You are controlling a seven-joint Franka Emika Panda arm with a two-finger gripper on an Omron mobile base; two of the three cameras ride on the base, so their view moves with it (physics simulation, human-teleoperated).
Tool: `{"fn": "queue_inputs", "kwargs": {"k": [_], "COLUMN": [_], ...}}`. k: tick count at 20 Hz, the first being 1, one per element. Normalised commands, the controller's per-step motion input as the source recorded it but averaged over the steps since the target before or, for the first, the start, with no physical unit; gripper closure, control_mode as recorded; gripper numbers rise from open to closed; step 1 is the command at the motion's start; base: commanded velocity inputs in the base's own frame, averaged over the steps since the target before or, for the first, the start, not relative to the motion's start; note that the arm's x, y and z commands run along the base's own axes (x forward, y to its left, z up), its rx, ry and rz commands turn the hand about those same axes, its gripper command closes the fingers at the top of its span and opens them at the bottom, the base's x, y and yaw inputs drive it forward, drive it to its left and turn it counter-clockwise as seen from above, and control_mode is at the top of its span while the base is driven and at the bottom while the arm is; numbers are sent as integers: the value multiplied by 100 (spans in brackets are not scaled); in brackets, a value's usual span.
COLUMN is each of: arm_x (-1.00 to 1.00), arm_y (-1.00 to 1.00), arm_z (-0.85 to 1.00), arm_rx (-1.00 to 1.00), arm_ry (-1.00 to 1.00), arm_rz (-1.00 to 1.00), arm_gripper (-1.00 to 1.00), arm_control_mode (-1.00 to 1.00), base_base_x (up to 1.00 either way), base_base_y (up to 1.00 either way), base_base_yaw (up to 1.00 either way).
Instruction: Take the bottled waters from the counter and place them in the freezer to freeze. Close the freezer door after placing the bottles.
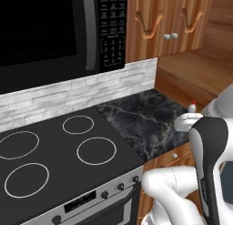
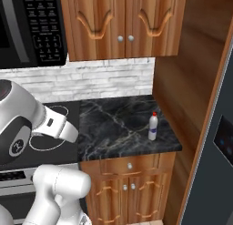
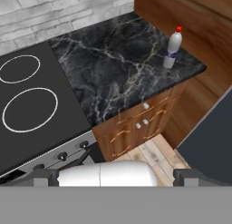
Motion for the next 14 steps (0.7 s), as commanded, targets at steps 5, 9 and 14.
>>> {"fn": "queue_inputs", "kwargs": {"k": [5,9,14], "arm_x": [0,0,0], "arm_y": [0,0,0], "arm_z": [0,0,0], "arm_rx": [0,0,0], "arm_ry": [0,0,0], "arm_rz": [0,0,0], "arm_gripper": [-100,-100,-100], "arm_control_mode": [100,100,100], "base_base_x": [13,4,0], "base_base_y": [0,0,0], "base_base_yaw": [0,1,0]}}
